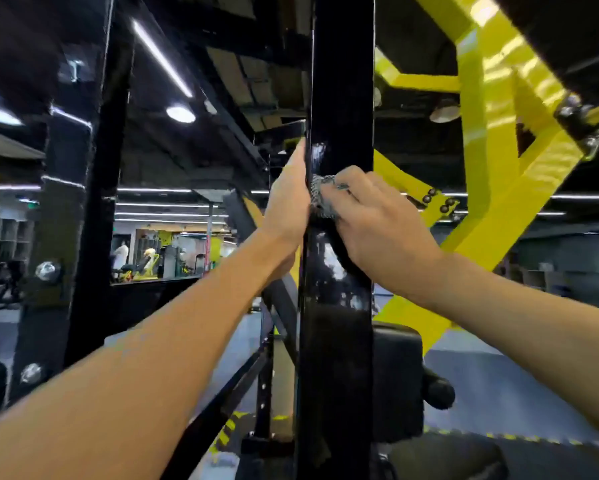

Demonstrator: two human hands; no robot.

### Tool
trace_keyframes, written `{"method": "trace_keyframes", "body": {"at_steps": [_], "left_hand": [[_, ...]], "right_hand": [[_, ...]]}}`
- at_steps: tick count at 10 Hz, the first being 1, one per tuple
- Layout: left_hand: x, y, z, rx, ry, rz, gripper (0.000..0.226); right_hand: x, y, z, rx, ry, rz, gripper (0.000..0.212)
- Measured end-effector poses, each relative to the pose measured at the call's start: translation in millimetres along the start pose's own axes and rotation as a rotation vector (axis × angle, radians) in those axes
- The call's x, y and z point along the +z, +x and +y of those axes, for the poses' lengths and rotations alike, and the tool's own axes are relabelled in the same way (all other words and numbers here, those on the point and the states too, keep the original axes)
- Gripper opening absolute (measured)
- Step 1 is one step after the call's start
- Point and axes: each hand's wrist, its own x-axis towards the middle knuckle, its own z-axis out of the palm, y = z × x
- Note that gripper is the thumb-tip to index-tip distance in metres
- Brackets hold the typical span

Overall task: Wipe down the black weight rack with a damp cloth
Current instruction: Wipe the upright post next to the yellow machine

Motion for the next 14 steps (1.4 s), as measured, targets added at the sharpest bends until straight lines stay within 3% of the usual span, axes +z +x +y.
{"method": "trace_keyframes", "body": {"at_steps": [1, 3, 5, 6, 8, 9, 10, 11, 12, 13, 14], "left_hand": [[-6, -16, -7, 0.055, 0.080, 0.000, 0.042], [-22, -65, -49, 0.132, 0.247, -0.053, 0.043], [-18, -74, -72, 0.156, 0.320, -0.139, 0.055], [-22, -79, -71, 0.152, 0.327, -0.199, 0.057], [-22, -96, -73, 0.041, 0.355, -0.178, 0.055], [-23, -93, -75, 0.024, 0.354, -0.161, 0.049], [-23, -98, -75, -0.005, 0.380, -0.175, 0.056], [-22, -106, -77, 0.032, 0.413, -0.172, 0.058], [-22, -112, -77, 0.056, 0.457, -0.185, 0.058], [-27, -115, -80, 0.045, 0.397, -0.197, 0.060], [-24, -116, -78, 0.055, 0.426, -0.187, 0.059]], "right_hand": [[-6, -4, -7, 0.178, 0.092, 0.087, 0.038], [-11, -47, -37, 0.098, 0.094, 0.017, 0.041], [-12, -41, -33, 0.174, 0.025, 0.117, 0.033], [-10, -56, -40, 0.104, 0.063, -0.032, 0.039], [2, -25, -40, 0.199, 0.030, 0.160, 0.040], [7, -34, -49, -0.112, 0.013, 0.013, 0.041], [0, -31, -34, 0.102, 0.062, 0.167, 0.042], [2, -38, -47, 0.163, 0.013, 0.153, 0.044], [0, -52, -47, -0.086, -0.022, 0.060, 0.045], [-5, -50, -38, 0.178, -0.013, 0.141, 0.044], [3, -69, -63, 0.143, -0.013, 0.102, 0.046]]}}
